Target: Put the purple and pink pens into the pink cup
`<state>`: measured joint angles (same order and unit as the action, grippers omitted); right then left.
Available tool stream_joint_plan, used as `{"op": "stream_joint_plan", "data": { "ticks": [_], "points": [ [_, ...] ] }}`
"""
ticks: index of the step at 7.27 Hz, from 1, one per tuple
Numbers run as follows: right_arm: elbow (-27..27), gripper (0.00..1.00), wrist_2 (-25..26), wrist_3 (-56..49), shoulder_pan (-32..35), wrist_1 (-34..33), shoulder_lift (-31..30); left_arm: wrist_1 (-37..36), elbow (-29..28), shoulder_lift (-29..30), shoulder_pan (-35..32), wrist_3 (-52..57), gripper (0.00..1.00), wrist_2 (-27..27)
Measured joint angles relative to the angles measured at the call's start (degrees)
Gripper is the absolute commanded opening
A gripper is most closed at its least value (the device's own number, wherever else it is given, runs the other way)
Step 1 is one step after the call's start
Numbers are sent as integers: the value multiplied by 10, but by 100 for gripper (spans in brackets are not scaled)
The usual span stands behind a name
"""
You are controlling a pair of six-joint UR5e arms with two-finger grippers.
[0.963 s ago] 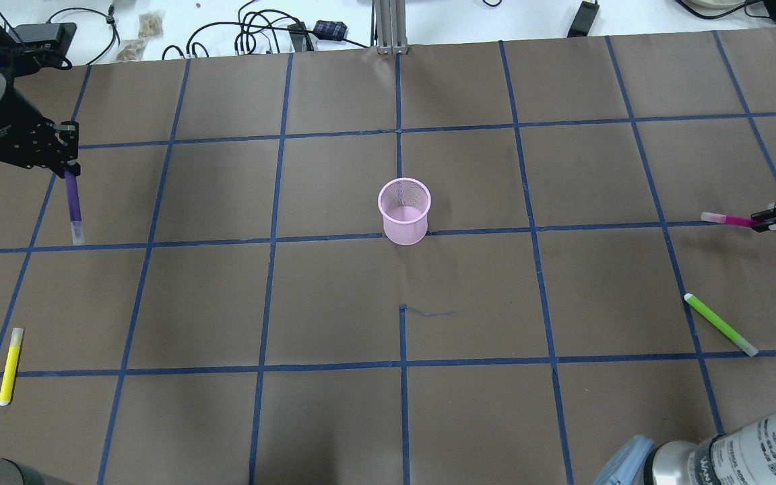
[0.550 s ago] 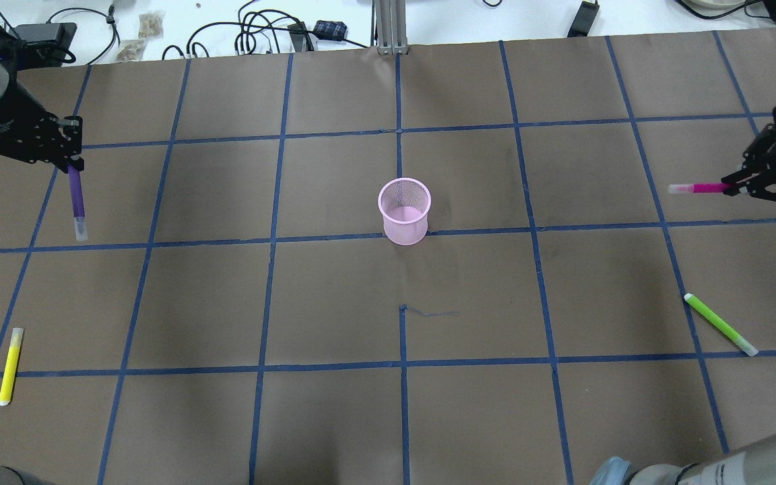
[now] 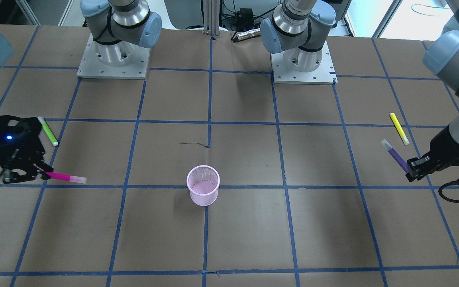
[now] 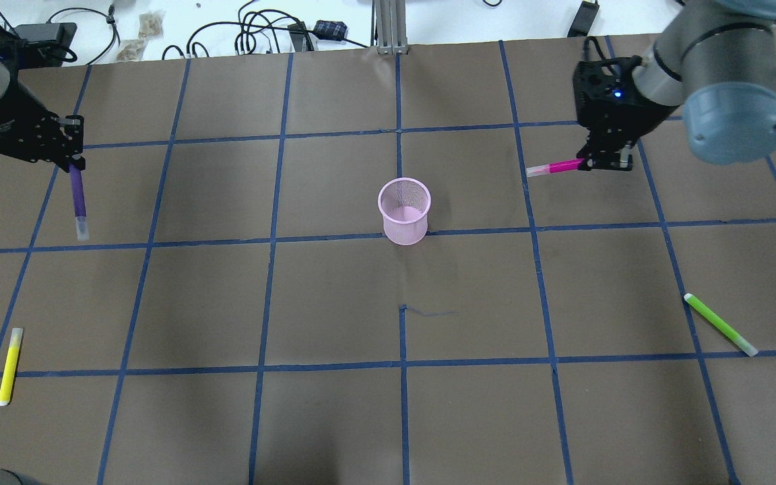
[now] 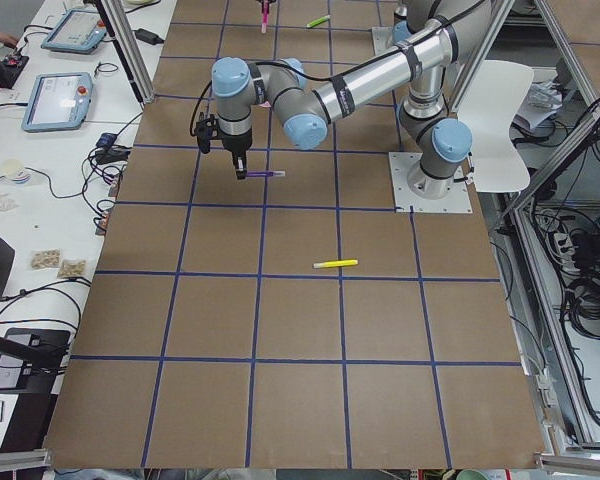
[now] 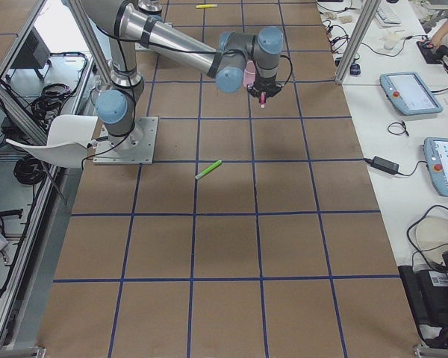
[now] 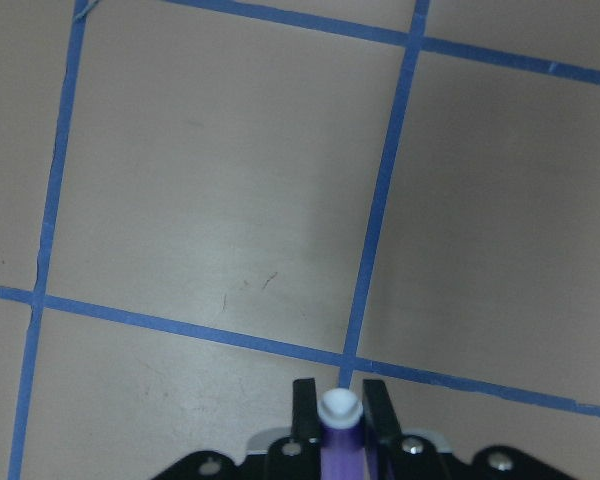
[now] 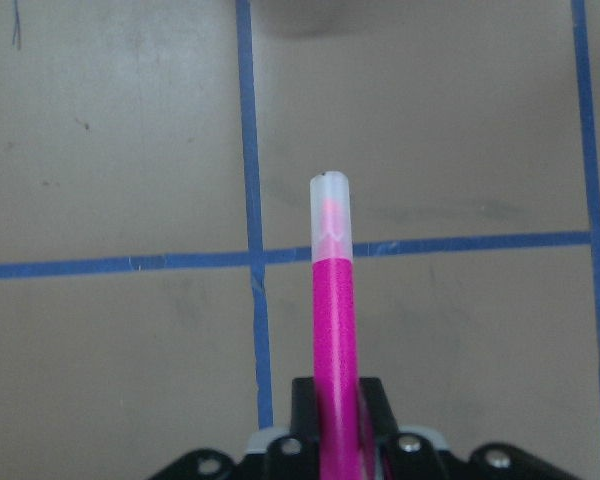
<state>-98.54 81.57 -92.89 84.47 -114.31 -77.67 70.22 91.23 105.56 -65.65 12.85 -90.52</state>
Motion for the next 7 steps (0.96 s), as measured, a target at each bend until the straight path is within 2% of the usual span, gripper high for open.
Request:
{"op": "stream_joint_plan", "data": {
  "ticks": [2,4,7],
  "points": [
    [32,0,73,90,115,-8,5,0,4,-1,-5,1,0,0],
    [53,0,166,110,203,-10,24,0,4,-1,-7,1,0,0],
    [75,0,324,113,309,-26,90,-1,4,-3,-14,-1,0,0]
  ]
}}
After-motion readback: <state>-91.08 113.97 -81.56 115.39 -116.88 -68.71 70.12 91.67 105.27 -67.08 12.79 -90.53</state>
